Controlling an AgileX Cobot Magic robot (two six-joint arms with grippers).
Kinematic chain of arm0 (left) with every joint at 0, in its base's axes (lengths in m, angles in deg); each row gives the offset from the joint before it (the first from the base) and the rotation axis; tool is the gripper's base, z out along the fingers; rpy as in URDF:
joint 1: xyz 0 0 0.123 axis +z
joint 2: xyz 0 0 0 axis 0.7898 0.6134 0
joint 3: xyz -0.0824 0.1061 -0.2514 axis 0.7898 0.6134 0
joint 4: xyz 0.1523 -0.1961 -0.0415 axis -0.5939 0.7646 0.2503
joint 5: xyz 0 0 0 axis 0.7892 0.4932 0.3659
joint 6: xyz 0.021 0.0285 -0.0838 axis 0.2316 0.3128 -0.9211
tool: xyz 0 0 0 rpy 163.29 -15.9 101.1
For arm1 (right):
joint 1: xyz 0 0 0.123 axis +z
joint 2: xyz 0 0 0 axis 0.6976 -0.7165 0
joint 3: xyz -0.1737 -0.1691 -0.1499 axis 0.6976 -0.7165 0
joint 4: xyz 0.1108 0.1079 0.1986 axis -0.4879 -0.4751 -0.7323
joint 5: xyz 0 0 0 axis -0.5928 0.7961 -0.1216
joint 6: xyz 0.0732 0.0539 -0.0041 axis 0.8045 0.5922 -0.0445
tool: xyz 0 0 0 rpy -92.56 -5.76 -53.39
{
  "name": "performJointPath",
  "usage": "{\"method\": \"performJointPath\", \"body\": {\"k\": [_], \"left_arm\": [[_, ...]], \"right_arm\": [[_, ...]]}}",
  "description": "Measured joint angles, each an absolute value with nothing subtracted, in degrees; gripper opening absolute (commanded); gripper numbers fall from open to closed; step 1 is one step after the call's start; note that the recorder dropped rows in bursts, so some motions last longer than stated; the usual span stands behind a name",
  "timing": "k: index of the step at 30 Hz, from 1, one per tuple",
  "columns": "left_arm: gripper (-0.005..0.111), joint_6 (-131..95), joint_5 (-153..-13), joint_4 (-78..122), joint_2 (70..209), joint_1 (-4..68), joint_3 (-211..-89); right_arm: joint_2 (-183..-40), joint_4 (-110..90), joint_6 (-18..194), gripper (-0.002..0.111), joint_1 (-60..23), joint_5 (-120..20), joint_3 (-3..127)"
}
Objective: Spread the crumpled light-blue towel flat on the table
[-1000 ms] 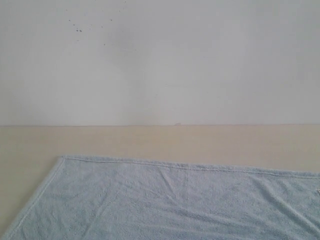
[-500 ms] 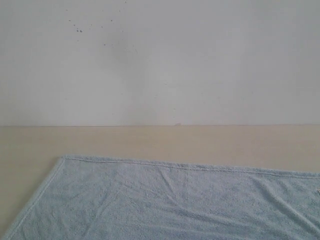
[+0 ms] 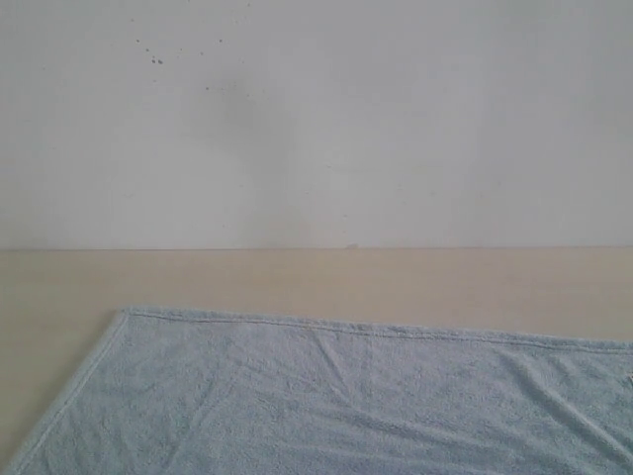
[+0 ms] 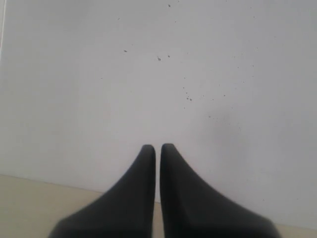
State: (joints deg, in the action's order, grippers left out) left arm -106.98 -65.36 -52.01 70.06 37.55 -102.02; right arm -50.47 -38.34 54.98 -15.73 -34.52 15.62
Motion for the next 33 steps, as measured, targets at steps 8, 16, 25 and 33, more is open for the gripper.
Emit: {"method": "performJointPath", "body": {"k": [8,16,25,33], "left_arm": [[0.004,-106.98,-65.36,-52.01,70.06,37.55,-102.02],[0.004,-106.98,-65.36,-52.01,70.06,37.55,-102.02],[0.004,-106.98,-65.35,-52.01,70.06,37.55,-102.02],[0.004,-106.98,-65.35,-52.01,70.06,37.55,-102.02]], "right_arm": [[-46.43,-38.34,55.95,-0.001,-19.37,-34.31,11.71],[-39.97,-36.93,59.66,-0.001,-31.97,-44.67,-0.63],[-39.74,-17.56,81.56,-0.001,-34.81,-31.98,-2.57],[-39.74,-16.28,72.17,-0.001,-34.86,-31.31,-2.6]]}}
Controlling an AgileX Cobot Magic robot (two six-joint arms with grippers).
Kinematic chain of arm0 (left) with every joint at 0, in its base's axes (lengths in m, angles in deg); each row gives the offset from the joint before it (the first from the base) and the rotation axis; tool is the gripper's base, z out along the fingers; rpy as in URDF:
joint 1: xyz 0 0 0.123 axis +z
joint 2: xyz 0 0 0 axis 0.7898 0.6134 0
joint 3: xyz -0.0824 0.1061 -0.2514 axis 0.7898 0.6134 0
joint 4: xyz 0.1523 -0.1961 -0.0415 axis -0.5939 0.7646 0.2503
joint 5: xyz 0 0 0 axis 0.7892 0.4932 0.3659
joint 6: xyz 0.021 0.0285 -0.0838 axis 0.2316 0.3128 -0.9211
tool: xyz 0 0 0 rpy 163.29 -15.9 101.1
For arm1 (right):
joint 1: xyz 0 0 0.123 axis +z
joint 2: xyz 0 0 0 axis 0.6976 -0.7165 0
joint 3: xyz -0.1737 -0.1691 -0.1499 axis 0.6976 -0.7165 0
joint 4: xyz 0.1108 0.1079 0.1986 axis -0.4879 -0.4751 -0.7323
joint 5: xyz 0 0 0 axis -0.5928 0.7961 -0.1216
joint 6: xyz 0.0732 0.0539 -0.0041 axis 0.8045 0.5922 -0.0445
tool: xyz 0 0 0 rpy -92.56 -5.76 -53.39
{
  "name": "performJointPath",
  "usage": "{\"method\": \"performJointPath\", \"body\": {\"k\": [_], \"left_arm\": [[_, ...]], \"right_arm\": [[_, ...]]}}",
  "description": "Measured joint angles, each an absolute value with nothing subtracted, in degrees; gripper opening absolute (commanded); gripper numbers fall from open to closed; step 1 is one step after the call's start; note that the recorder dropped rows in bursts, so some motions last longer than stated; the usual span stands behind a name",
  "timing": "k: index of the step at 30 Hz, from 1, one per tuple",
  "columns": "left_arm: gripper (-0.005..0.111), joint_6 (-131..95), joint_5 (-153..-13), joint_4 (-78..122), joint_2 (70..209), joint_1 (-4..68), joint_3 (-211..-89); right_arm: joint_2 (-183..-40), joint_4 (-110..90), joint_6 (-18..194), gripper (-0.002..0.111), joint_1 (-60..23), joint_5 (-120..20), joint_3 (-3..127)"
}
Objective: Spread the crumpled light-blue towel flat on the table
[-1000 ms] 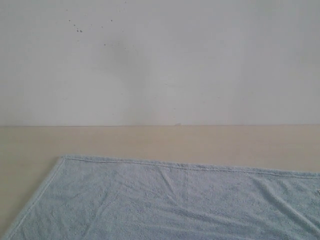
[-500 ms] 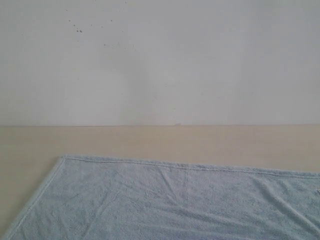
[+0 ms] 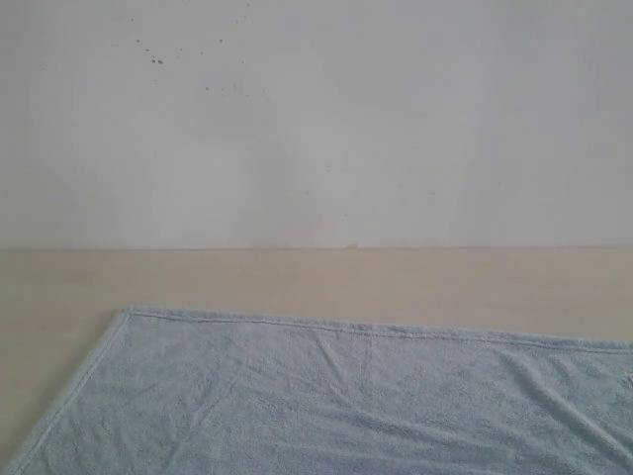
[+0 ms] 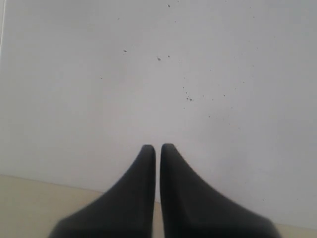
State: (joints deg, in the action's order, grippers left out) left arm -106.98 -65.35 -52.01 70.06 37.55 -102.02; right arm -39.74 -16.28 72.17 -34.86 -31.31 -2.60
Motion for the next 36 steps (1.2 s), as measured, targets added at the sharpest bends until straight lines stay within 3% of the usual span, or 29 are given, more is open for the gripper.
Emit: {"method": "performJointPath", "body": {"k": [15,18,23,26,36], "left_arm": [[0.004,-106.98,-65.35,-49.81,70.48,37.55,-100.47],[0.004,-105.7,-62.89,-32.18,70.88,37.55,-98.21],[0.004,-102.52,-46.01,9.82,70.92,37.55,-95.11],[0.004,-95.48,-41.69,15.92,70.25,37.79,-93.63],[0.004,-58.46,-66.09,15.63,69.89,45.23,-89.48]], "right_arm": [[-39.74,-16.17,71.85,-0.001,-34.86,-31.31,-2.6],[-39.74,-16.17,71.85,-0.001,-34.86,-31.31,-2.6],[-39.74,-16.17,71.85,-0.001,-34.86,-31.31,-2.6],[-39.74,-16.17,71.95,-0.001,-34.86,-31.24,-2.6],[-39.74,-16.17,71.95,-0.001,-34.95,-31.24,-2.6]]}}
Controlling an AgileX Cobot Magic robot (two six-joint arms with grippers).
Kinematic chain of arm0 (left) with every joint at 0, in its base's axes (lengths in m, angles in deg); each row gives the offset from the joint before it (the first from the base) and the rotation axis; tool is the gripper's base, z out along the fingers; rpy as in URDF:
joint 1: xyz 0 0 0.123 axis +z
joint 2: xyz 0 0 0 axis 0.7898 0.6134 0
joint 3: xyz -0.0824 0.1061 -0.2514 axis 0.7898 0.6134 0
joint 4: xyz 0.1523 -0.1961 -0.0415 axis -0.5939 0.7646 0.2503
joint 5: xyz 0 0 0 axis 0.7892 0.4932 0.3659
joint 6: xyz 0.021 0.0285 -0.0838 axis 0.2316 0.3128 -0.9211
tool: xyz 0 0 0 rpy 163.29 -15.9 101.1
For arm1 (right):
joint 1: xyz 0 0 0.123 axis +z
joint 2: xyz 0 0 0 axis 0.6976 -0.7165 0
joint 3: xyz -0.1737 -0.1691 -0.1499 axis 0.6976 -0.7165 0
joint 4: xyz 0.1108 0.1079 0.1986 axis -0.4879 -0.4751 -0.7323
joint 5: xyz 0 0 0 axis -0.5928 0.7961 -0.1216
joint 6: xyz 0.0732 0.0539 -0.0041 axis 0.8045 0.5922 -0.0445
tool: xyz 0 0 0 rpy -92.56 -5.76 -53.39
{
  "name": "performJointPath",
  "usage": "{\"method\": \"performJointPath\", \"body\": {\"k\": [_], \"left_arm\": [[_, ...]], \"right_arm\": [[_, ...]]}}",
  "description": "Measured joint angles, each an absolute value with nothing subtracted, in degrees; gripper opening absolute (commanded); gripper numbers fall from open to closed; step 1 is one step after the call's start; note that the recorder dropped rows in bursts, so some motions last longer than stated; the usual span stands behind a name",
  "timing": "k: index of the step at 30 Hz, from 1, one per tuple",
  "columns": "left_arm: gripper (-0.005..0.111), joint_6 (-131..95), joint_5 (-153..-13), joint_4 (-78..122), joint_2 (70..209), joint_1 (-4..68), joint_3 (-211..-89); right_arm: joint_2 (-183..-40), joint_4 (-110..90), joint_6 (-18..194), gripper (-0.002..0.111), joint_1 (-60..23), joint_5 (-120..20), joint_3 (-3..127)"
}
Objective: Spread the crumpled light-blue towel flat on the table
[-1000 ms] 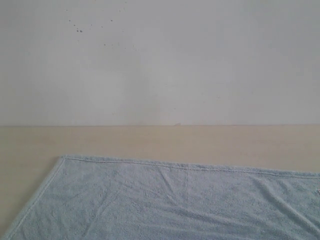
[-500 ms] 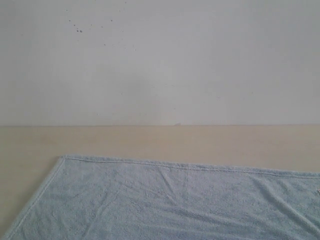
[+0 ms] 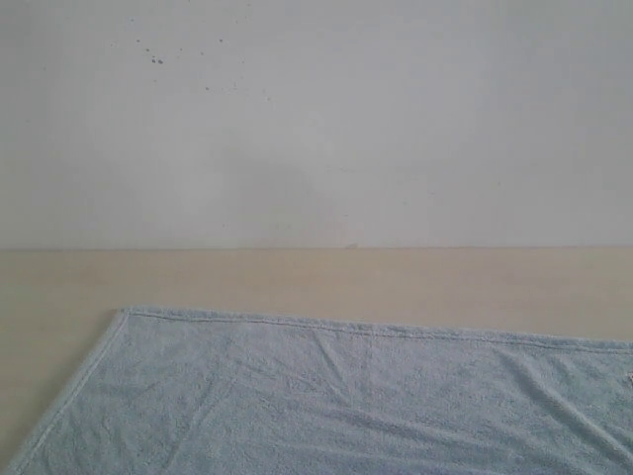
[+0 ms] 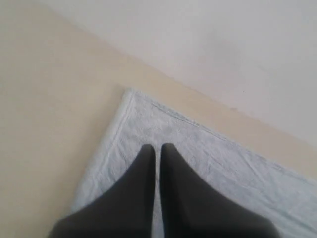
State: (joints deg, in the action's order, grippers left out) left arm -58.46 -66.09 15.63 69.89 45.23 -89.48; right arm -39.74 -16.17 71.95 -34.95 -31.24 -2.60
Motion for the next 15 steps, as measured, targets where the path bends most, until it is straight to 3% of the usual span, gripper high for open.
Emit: {"method": "performJointPath", "body": {"k": [6,15], "left_arm": [[0.004,-26.38,-64.12,23.17,69.89,45.74,-89.35],[0.004,-18.35,-63.09,23.97,69.89,45.74,-89.35]], "right_arm": [[-39.74,-16.17,71.95,-0.001,-34.95,-31.24,-2.6],[-39.74,-16.17,71.95,-0.001,-34.95,-31.24,-2.6]]}}
